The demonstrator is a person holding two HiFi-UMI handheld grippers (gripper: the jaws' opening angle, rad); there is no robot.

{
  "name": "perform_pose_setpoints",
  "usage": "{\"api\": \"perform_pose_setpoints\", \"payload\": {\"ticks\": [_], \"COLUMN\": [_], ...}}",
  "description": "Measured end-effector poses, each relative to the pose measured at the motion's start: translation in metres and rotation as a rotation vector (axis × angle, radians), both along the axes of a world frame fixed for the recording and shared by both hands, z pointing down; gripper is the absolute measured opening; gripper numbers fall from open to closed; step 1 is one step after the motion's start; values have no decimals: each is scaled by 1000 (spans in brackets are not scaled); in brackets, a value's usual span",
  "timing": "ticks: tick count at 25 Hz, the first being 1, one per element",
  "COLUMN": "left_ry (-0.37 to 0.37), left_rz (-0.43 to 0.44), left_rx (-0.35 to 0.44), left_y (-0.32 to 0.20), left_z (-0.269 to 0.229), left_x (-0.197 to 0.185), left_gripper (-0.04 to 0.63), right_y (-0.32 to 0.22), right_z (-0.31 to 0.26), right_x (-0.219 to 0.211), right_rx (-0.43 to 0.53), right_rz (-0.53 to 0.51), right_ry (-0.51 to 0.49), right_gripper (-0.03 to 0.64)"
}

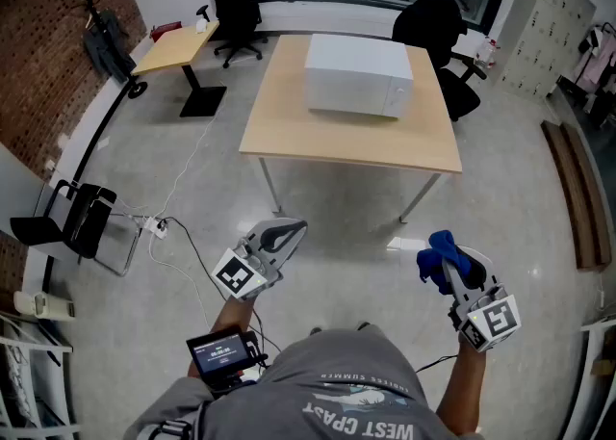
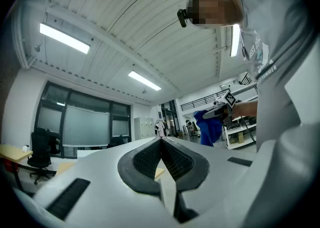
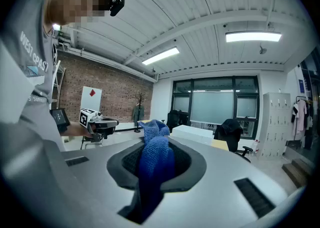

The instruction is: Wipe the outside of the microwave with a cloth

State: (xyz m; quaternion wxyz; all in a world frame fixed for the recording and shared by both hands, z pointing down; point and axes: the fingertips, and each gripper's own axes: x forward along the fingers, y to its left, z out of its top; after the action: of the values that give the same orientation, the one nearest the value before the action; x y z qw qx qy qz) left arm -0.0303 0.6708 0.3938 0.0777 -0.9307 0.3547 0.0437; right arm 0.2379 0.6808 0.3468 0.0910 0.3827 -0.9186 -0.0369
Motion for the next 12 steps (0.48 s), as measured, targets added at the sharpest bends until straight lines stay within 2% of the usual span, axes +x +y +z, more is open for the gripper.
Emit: {"api": "perform_pose_setpoints", "payload": {"ticks": [9, 12], "left_ry": [17, 16], "left_rz": [-10, -19], "left_rx": [-14, -28], "left_y": [-13, -27], "left_z": [0, 5], "left_x": [-11, -9], "left_gripper": [23, 23], "right_y": [-16, -36], "right_z": [1, 3], "right_x": [-8, -7], "right_rx": [-26, -54], "right_rz": [-8, -16], "right_ry": [-17, -73], "right_gripper": [66, 66]}}
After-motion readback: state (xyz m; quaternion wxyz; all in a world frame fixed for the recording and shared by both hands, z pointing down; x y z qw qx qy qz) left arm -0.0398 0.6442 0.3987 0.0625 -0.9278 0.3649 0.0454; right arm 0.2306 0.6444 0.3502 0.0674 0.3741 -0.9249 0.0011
